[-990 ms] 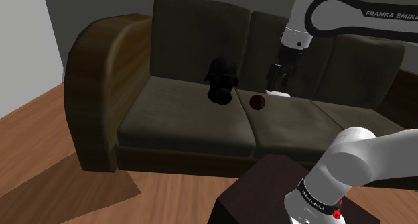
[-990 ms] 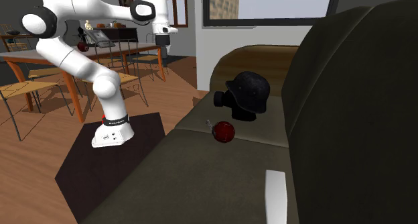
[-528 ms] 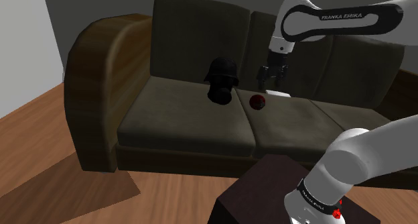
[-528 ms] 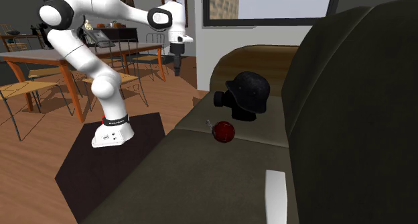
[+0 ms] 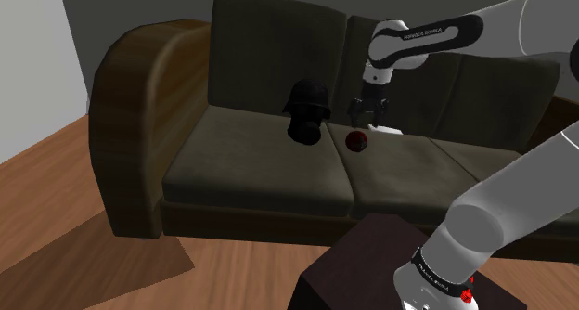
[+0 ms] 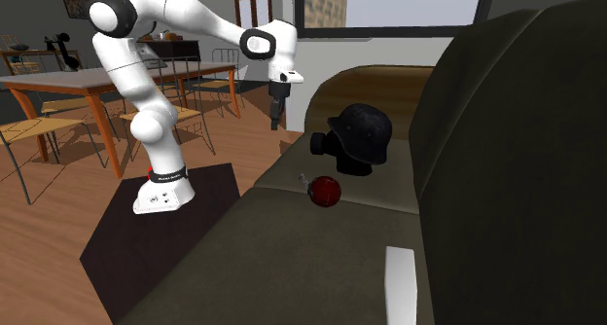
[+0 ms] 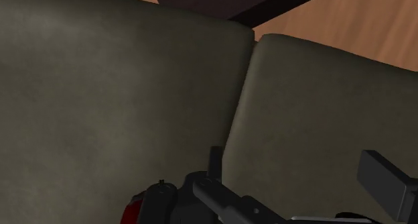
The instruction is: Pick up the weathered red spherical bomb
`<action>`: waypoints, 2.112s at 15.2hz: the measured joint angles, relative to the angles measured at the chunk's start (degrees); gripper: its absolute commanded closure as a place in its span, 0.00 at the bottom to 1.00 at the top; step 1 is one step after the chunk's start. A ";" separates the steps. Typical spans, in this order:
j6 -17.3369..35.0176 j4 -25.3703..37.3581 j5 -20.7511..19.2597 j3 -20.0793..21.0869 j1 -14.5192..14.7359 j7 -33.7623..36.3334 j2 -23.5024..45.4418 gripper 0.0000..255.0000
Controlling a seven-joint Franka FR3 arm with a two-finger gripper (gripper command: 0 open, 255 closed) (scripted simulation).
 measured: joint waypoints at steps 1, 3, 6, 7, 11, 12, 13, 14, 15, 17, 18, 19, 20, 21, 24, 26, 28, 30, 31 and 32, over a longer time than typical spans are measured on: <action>0.87 0.57 0.23 -0.69 -0.47 0.04 1.97 0.00; 1.76 2.82 0.82 -2.17 -1.51 -0.26 6.14 0.00; 2.63 7.44 2.39 -4.07 -2.92 -0.62 13.29 0.00; 2.57 8.97 2.93 -4.62 -3.42 -0.67 15.36 0.00; 2.47 14.93 5.38 -6.69 -5.79 -1.26 23.67 0.00; 2.89 15.92 6.08 -7.08 -6.38 -1.27 25.71 0.00; 2.47 17.70 6.76 -7.48 -7.04 -1.35 27.73 0.00; 2.60 19.24 7.54 -7.85 -7.78 -1.51 30.01 0.00; 1.99 21.19 8.22 -8.23 -8.59 -1.68 32.05 0.00; 2.11 23.44 9.37 -8.61 -9.71 -1.79 35.39 0.00; 2.65 23.52 9.67 -8.58 -9.86 -1.76 36.19 0.00; 3.11 23.50 9.86 -8.56 -9.97 -1.81 36.72 0.00; 3.61 23.49 10.05 -8.51 -10.06 -1.86 37.27 0.00; 4.34 23.18 10.21 -8.45 -10.11 -1.91 37.72 0.00; 5.99 22.51 10.56 -8.33 -10.29 -2.16 38.77 0.00; 6.34 22.36 10.64 -8.27 -10.26 -2.13 38.98 1.00; 6.42 22.31 10.66 -8.26 -10.24 -2.11 39.00 1.00; 6.42 22.30 10.67 -8.23 -10.22 -2.11 38.99 1.00; 6.40 22.30 10.68 -8.22 -10.21 -2.10 38.97 1.00; 6.40 22.30 10.68 -8.21 -10.20 -2.10 38.97 1.00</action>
